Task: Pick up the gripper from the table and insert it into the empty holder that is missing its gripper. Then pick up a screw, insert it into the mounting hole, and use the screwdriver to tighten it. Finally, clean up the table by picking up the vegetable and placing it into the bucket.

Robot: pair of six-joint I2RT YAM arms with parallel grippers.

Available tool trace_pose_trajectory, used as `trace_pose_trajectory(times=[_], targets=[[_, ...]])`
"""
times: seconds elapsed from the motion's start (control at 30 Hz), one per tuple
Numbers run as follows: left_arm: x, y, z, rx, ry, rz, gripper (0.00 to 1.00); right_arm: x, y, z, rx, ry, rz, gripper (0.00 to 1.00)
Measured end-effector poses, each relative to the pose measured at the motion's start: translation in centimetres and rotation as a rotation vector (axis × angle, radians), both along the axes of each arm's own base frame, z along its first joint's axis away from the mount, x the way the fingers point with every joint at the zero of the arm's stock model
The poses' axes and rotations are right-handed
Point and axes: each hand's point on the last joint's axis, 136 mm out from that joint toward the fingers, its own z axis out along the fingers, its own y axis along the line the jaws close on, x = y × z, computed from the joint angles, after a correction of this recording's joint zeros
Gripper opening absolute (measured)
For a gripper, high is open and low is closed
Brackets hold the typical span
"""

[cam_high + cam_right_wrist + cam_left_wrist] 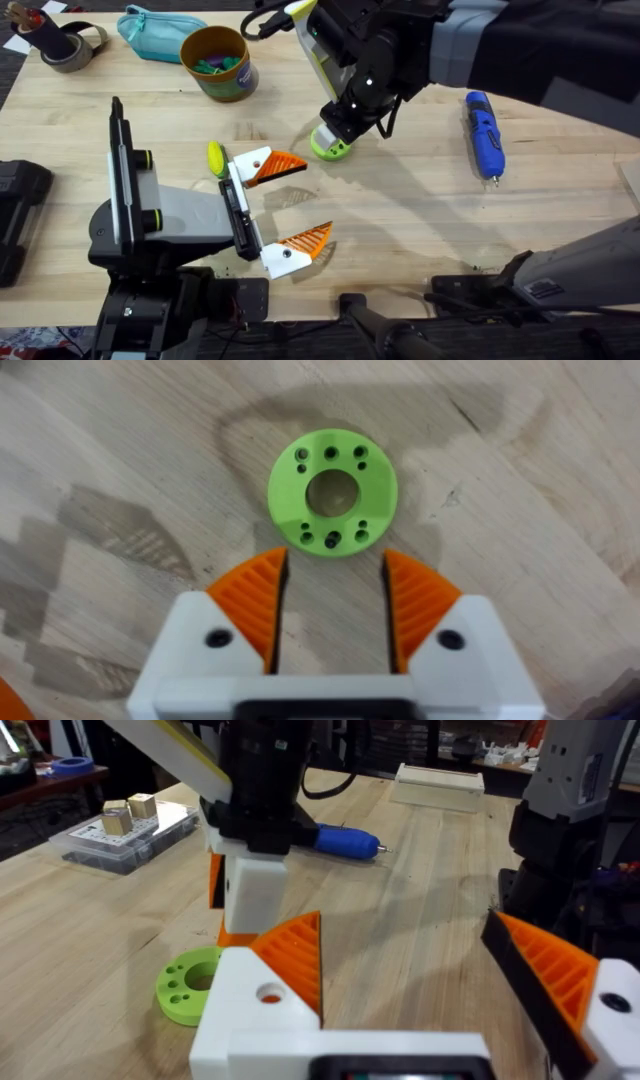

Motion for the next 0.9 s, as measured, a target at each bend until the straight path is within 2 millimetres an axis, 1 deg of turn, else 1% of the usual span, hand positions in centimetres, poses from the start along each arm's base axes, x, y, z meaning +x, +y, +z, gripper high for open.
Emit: trace_pose_trajectory(times=[0.47, 0.73, 0.9], targets=[[0.0, 0.0, 0.0, 0.000, -0.001, 0.000, 0.990, -0.4, -0.3, -0.1, -0.016, 0.015, 0.012, 0.520], [0.0, 0.0, 0.0, 0.000, -0.001, 0.000, 0.990, -1.4, -1.1, -0.4, -0.049, 0.054, 0.023, 0.520], [0.0, 0.0, 0.0, 0.000, -0.001, 0.001, 0.990, -1.7, -1.3, 1.1, -0.030, 0.033, 0.027, 0.520]])
